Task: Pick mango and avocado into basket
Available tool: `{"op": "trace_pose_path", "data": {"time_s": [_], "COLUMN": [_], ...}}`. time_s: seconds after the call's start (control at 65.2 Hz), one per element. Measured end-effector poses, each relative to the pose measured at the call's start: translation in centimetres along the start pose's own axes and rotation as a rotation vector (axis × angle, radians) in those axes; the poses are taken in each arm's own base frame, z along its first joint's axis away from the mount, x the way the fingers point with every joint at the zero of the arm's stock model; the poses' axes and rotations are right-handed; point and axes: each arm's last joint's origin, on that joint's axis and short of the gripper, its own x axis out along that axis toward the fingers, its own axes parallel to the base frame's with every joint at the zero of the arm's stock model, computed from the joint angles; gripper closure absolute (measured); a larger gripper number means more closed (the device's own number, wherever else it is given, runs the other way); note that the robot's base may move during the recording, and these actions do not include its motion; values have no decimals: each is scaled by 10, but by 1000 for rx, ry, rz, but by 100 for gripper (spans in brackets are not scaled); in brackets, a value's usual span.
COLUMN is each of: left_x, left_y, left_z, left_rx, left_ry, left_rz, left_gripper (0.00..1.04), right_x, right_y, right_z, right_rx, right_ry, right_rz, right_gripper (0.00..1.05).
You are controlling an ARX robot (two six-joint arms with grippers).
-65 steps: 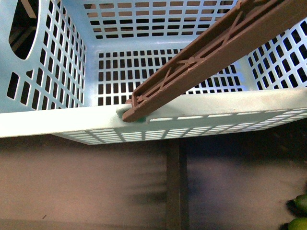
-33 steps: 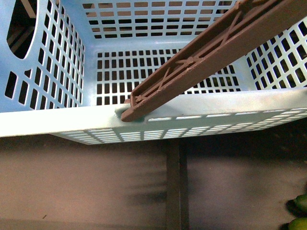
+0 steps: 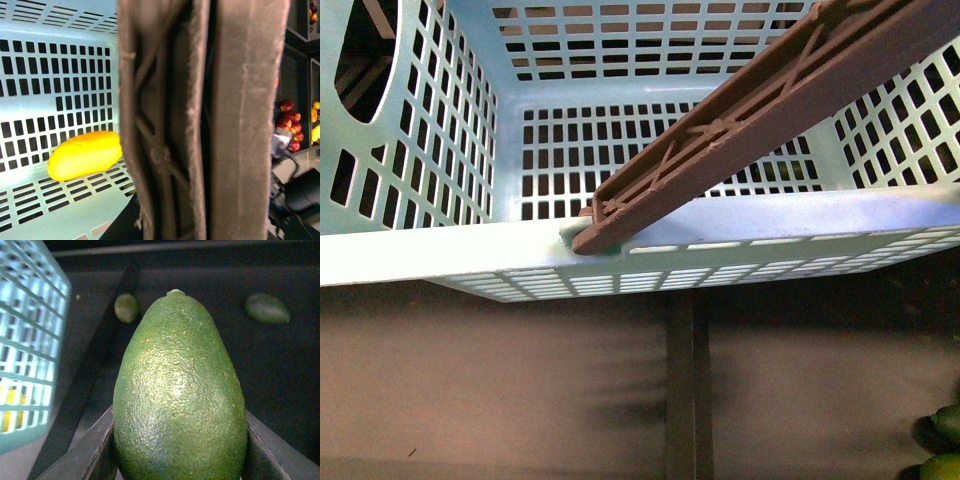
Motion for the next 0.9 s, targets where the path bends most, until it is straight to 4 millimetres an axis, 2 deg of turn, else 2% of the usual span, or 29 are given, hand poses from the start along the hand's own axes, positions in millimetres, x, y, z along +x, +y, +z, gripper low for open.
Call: {"op": "trace_pose_path", "data": {"time_s": [0.153,0.307,0.629,0.782,0.813,0.905], "left_x": [0,0,0,0,0,0], "left_y": [0,0,0,0,0,0], "left_z": [0,0,0,0,0,0], "left_rx": [0,0,0,0,0,0], "left_ry": [0,0,0,0,0,0], "left_rz": [0,0,0,0,0,0], "left_gripper": [91,91,91,91,91,91], "right_x": [-37,-49,-19,3,13,27], "right_y": [17,42,122,154,163,176], "right_z": [35,58,83,84,82,77], "right_rx": [-85,-127,-121,-122,-122,-120], "right_ry": [-143,-245,-351,-355,-345,-325], "right_rz": [11,27,162,192,198,217], "right_gripper": [52,52,52,52,52,49]}}
